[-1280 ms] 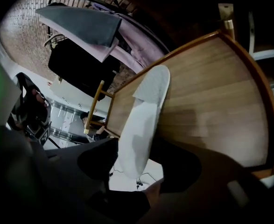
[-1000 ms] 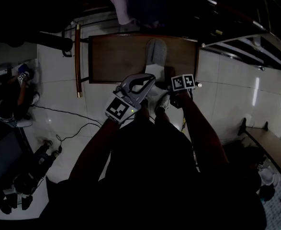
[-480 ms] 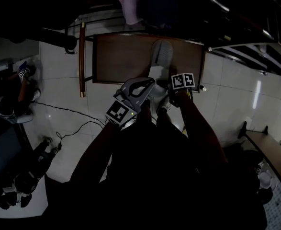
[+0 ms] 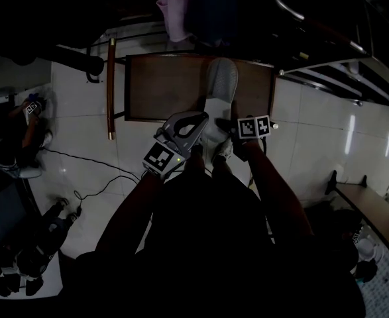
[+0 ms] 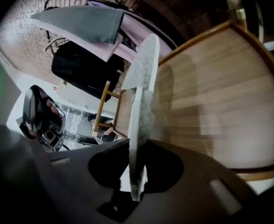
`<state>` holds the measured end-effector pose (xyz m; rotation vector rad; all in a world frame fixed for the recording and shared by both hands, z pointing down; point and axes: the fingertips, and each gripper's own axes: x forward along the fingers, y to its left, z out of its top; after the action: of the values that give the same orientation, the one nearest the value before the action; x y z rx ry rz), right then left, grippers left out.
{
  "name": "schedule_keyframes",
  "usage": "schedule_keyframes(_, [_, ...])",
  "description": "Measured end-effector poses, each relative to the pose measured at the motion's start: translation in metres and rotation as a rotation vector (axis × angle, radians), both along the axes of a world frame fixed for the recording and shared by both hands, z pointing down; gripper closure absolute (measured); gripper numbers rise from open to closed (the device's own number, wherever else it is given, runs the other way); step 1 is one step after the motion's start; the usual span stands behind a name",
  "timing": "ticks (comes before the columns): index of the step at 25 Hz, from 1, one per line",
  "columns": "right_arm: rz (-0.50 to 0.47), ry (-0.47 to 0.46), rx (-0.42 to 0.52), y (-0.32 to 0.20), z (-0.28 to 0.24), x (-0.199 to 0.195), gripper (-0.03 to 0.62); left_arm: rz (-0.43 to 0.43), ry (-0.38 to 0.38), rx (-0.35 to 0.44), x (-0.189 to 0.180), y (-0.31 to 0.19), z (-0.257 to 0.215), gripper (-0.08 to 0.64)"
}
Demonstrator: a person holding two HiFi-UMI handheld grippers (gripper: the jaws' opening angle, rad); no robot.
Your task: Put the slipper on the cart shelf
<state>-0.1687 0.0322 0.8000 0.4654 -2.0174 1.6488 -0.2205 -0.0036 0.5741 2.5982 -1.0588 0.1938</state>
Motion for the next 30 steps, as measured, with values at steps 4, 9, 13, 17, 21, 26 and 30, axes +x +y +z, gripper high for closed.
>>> schedule_keyframes(4, [0.0, -0.018, 0.06, 0.001, -0.031, 0.012, 0.525, 0.01, -0.004, 0.045, 0.009, 0.0, -0.012, 0.555])
schedule_keyframes(9, [0.026, -0.06, 0.134, 0.003, -0.08, 0.029, 0.525, 0.014, -0.015, 0.085, 0.022, 0.001, -0.032, 0.558])
schedule_keyframes(13, [0.046, -0.11, 0.268, -0.008, -0.132, 0.036, 0.525, 0.017, -0.006, 0.131, 0.034, -0.005, -0.057, 0.558])
schedule_keyframes(17, [0.043, -0.126, 0.459, -0.014, -0.192, 0.046, 0.525, 0.03, 0.007, 0.144, 0.051, 0.001, -0.088, 0.558])
schedule_keyframes(21, [0.043, -0.112, 0.693, -0.032, -0.256, 0.055, 0.525, 0.035, 0.025, 0.169, 0.064, 0.001, -0.12, 0.558])
schedule_keyframes(26, [0.075, -0.115, 0.951, -0.047, -0.332, 0.069, 0.525, 0.068, 0.027, 0.212, 0.072, 0.004, -0.151, 0.558])
schedule_keyframes(30, [0.09, -0.102, 1.08, -0.054, -0.373, 0.076, 0.525, 0.07, 0.035, 0.241, 0.073, -0.001, -0.171, 0.558])
